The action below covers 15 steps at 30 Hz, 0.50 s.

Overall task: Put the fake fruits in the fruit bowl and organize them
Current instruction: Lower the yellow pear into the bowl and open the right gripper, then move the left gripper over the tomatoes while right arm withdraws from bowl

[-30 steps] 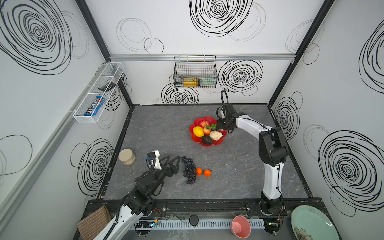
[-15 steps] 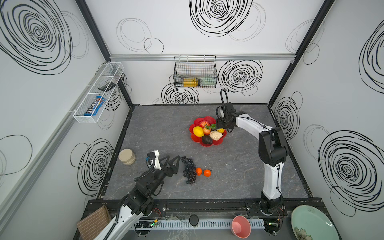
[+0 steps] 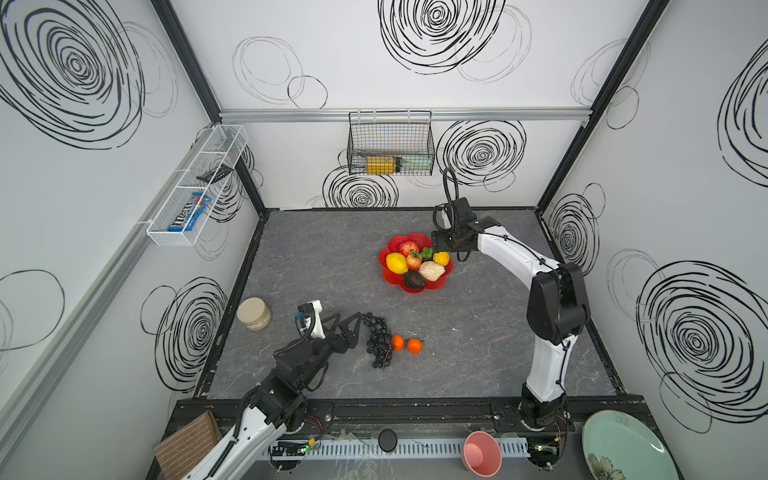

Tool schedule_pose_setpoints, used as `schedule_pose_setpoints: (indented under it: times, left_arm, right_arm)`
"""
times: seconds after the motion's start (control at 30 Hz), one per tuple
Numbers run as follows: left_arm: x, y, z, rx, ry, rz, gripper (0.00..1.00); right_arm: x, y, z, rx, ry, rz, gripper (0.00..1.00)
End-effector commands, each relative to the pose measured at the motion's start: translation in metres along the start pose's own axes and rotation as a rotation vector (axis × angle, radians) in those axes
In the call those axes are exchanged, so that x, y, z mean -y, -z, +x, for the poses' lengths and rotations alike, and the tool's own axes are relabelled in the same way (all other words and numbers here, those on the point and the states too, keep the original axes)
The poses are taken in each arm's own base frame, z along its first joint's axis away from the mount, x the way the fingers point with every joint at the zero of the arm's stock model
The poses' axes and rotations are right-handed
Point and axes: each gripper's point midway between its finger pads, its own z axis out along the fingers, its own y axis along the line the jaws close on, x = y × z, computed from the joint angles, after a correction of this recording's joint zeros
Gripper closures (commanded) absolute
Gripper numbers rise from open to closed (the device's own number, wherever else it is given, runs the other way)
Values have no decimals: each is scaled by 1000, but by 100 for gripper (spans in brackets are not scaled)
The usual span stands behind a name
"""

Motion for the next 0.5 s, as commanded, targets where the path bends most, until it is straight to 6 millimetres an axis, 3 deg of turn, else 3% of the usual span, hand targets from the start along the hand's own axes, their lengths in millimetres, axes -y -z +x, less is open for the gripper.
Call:
schedule_pose_setpoints:
  times: [0.0, 0.13, 0.27, 0.47]
  left_arm:
    - [3, -5, 0, -27, 24, -2, 1]
    - [1, -11, 10, -143, 21, -71, 0]
    - [7, -15, 13, -260, -2, -136, 0]
    - [22, -16, -3, -376, -108, -251, 0]
  right_arm:
    - [-11, 45, -2, 62, 0, -35, 21]
    - [-27, 79, 21, 94, 15, -100, 21]
    - [-41, 111, 60, 123, 20, -207, 21]
    - [-31, 148, 116, 198, -21, -300, 20]
